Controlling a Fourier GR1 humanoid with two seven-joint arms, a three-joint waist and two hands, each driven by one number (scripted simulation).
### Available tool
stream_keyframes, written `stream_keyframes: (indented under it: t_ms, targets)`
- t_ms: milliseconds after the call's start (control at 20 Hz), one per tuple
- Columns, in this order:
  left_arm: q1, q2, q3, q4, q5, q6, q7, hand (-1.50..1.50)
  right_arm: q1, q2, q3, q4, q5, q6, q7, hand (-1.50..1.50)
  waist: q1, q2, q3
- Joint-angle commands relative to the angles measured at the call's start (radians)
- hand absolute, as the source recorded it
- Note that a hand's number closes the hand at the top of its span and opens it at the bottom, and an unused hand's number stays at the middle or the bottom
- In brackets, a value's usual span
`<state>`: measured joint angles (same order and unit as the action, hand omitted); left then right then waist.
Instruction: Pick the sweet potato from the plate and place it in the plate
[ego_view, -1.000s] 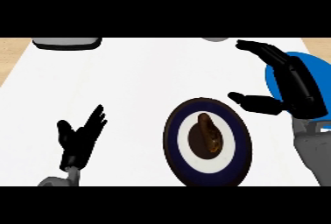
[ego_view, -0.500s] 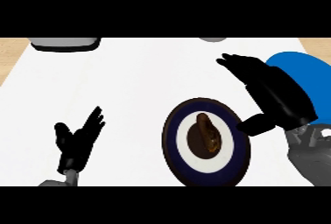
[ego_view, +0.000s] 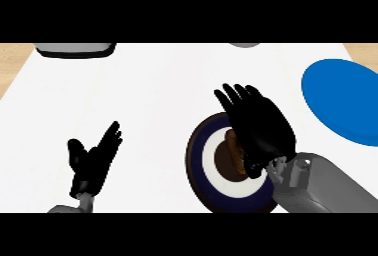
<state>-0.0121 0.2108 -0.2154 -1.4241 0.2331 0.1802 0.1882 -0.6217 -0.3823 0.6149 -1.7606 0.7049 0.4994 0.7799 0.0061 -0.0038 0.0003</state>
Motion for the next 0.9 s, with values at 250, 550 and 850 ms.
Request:
stream_keyframes:
  t_ms: [250,550,850]
  targets:
    - [0.005,-0.016,0.004,-0.063,-0.027,0.002,0.073,0.0,0.127,0.092,0.095,0.05,0.211,-0.007,0.049,-1.5,-0.003,0.003,0.0]
    - [-0.016,-0.045,0.04,0.057,-0.035,-0.044,-0.023,0.0,0.182,0.191,0.078,0.16,0.253,-0.013,0.036,-1.5,-0.005,0.004,0.0]
    - [0.077,-0.024,0.059,-0.061,-0.038,-0.075,0.03,0.0,0.161,0.265,0.025,0.264,0.336,-0.022,-0.052,-1.5,-0.001,0.003,0.0]
